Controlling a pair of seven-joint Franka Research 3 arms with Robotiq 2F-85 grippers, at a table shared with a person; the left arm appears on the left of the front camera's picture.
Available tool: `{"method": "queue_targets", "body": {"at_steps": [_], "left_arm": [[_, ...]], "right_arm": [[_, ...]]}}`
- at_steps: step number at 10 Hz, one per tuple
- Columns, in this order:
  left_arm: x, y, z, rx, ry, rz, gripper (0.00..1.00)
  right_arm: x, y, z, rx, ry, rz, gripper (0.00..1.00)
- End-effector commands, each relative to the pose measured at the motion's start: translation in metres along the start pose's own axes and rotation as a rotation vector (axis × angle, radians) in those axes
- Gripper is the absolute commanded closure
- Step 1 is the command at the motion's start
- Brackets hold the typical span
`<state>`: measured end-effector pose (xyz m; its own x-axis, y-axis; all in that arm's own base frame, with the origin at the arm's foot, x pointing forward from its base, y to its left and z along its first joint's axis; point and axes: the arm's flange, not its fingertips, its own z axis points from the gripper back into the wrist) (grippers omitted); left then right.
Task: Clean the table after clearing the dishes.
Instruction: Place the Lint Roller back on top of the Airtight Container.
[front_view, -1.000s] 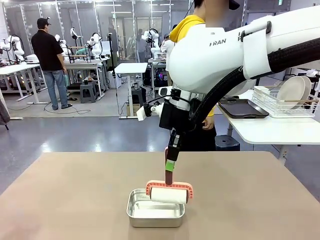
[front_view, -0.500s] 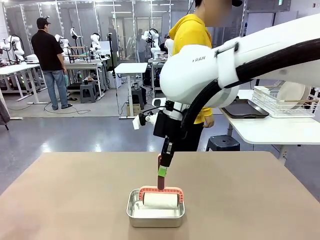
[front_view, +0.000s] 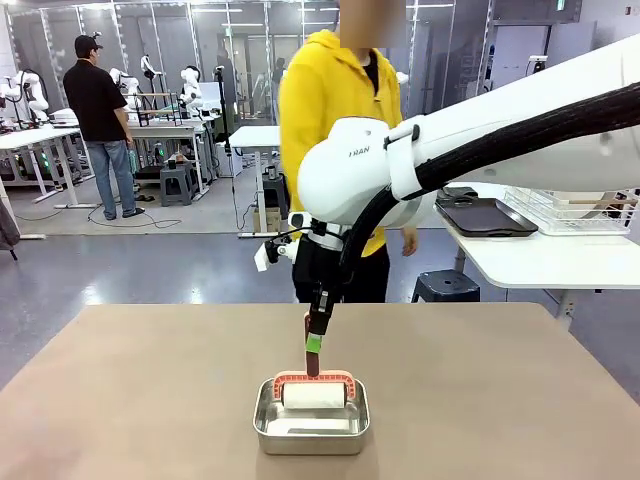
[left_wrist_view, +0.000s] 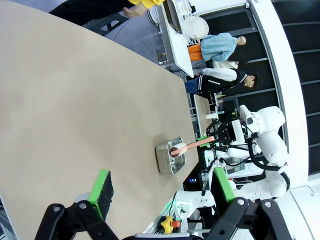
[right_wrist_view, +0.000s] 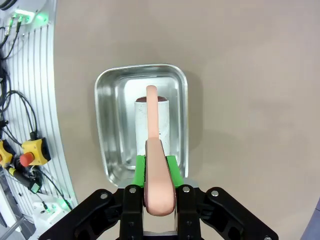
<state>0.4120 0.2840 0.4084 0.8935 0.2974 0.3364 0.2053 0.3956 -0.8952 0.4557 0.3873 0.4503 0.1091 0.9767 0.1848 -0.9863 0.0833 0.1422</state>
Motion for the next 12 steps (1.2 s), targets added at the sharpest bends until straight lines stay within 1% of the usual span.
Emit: {"method": "queue_targets", "body": {"at_steps": [1,2,4,8,10,12], "left_arm": [[-0.005,-0.005,0.001,0.009,0.001,0.009,0.0],[-0.005,-0.005,0.001,0.009,0.001,0.009,0.0],[-0.005,-0.005,0.001,0.009,0.001,0.009,0.0],[-0.005,-0.005,0.001,0.009,0.001,0.009,0.0],[-0.005,-0.005,0.001,0.009,0.001,0.009,0.0],[-0.005,-0.005,0.001,0.009,0.001,0.009,0.0]], "right_arm": [[0.008,-0.008,-0.009,-0.024,-0.009,-0.018,0.79],[0.007,-0.013,-0.015,-0.045,-0.018,-0.008,0.79],[0.002,-0.025,-0.03,-0.039,-0.032,-0.016,0.79],[-0.009,-0.03,-0.051,-0.148,-0.034,0.021,0.79],[-0.016,-0.034,-0.062,-0.113,-0.036,0.004,0.79],[-0.016,-0.033,-0.058,-0.115,-0.041,0.001,0.79]]}}
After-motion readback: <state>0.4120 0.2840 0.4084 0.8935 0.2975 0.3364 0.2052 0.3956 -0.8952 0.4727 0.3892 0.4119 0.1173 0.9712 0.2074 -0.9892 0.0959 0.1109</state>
